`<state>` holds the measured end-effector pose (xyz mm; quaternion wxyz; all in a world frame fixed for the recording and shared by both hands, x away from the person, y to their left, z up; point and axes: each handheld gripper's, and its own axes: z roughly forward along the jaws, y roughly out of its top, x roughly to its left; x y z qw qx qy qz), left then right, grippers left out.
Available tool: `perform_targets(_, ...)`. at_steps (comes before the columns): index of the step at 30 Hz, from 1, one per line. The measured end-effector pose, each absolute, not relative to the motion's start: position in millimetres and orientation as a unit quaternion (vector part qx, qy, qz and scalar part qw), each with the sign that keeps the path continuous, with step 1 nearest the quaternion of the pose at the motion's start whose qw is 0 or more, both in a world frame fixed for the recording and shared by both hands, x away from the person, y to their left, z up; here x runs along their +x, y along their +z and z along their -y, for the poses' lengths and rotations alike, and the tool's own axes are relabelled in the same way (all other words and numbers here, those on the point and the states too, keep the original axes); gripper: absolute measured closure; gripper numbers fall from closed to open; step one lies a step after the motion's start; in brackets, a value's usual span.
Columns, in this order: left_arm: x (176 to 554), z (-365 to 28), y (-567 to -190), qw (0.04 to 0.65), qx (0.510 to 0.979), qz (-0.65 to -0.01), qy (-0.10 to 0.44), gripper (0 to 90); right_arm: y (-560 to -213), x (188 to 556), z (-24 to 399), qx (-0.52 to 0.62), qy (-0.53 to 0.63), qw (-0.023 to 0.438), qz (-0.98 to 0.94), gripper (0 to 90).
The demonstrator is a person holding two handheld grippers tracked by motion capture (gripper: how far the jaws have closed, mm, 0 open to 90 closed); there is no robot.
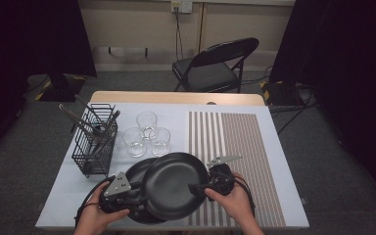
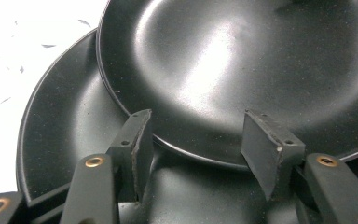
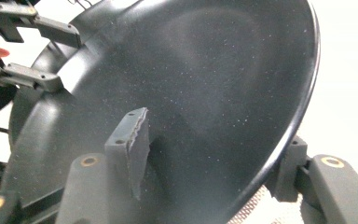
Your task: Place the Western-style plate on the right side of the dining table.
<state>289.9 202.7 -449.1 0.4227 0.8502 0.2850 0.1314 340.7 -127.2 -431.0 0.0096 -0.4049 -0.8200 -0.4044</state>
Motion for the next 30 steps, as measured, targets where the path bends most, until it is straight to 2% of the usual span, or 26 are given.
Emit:
perform_targets(15,289.2,-201.2,-449.0,0.421,0.85,-0.288,0.135,42.5,-434.4,342.5,130.1,-0.462,-0.412,0.057,0.783,52.8)
perform_targets(21,289.4,-201.2,-449.1,0.421,0.849,-0.291,0.134,42.4,-435.8,345.2,135.3,-0.507,-0.417,0.096,0.748,61.4)
perform_targets(22,289.5,-201.2,-449.1,0.42,0.849,-0.289,0.136,42.3,-436.0,346.1,137.3,-0.53,-0.415,0.116,0.73,64.8)
perform_targets(30,289.7,-200.2,-449.0,0.421,0.848,-0.293,0.135,41.9,-434.2,349.0,139.0,-0.577,-0.397,0.157,0.696,69.5)
